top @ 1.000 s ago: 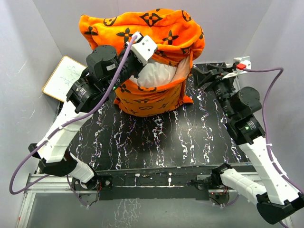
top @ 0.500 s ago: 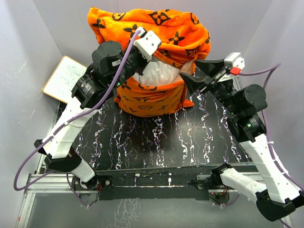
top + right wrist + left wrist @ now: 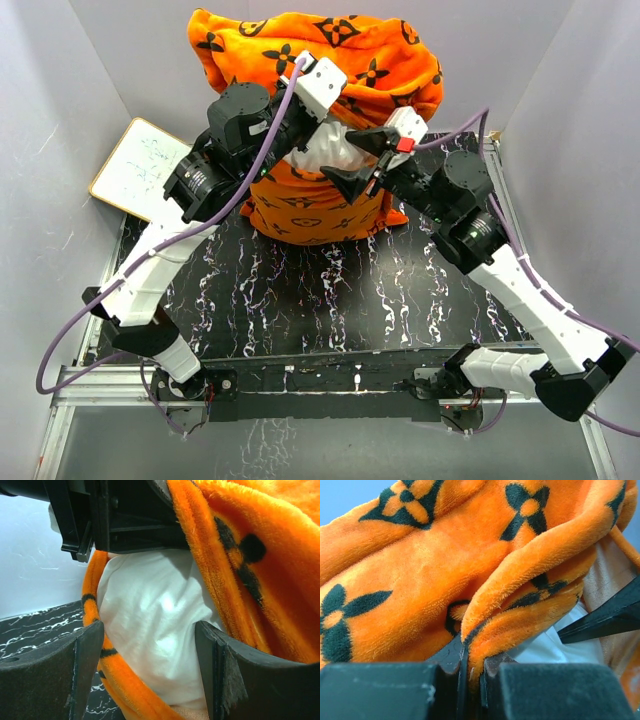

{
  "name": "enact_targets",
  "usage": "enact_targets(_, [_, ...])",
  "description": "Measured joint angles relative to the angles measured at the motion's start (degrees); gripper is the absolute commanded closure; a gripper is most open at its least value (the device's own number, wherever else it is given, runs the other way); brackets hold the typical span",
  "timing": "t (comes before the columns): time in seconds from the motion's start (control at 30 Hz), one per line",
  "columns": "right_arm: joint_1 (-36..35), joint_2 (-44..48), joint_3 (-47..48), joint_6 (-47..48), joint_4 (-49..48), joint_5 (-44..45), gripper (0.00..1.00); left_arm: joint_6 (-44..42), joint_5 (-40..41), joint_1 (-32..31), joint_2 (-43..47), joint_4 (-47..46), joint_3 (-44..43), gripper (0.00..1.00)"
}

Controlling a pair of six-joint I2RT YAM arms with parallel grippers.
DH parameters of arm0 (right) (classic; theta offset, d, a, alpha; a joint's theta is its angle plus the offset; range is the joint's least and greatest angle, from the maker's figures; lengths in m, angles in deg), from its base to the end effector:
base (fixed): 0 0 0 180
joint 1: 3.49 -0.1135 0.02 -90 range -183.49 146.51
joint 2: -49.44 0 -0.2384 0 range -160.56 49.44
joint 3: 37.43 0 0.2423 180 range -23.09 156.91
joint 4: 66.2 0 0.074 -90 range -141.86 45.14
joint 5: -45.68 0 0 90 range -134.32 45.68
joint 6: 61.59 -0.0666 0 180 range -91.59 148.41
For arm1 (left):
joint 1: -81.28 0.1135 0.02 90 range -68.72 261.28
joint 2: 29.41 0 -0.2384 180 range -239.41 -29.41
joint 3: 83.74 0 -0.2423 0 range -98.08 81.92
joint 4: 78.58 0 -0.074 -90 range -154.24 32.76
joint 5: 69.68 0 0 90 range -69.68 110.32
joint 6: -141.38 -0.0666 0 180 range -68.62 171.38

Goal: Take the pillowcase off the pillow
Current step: Remove the pillow from the pillowcase.

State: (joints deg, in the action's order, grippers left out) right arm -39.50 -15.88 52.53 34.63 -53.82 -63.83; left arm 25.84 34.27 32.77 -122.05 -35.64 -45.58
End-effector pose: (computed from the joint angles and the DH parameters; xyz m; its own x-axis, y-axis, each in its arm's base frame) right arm 0.2088 0.1793 0.4602 0.2594 0.0623 -0.9638 -0.7947 0.5808 -0.1764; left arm 0.2287 -0.2344 0.5502 0.3102 0.2809 -0.9082 0.4816 0.7773 0.4049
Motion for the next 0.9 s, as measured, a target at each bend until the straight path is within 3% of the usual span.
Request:
enact_targets(0.37, [-1.88,-6.40,3.45,5.27,-3.45,7.85,0.16,0.76,2.16,0.02,-0.42,0.28,-0.24,1.00])
enact_targets(0.7, [-2.27,-14.08,10.01,7.72,-5.18,7.56,0.18,5.53,-1.01,1.31,-1.51,8.72,-5.70,1.00])
enact_targets(0.8, [-2.47,-15.63,10.69,7.96,-6.27,7.56,0.29,6.54,-3.37,1.57,-1.40,9.60,-5.90,1.00])
enact_targets(0.9, [-2.49,-17.03,10.88,7.76,-8.09,7.61,0.54,6.75,-4.72,1.77,-1.27,9.62,-5.92,1.00])
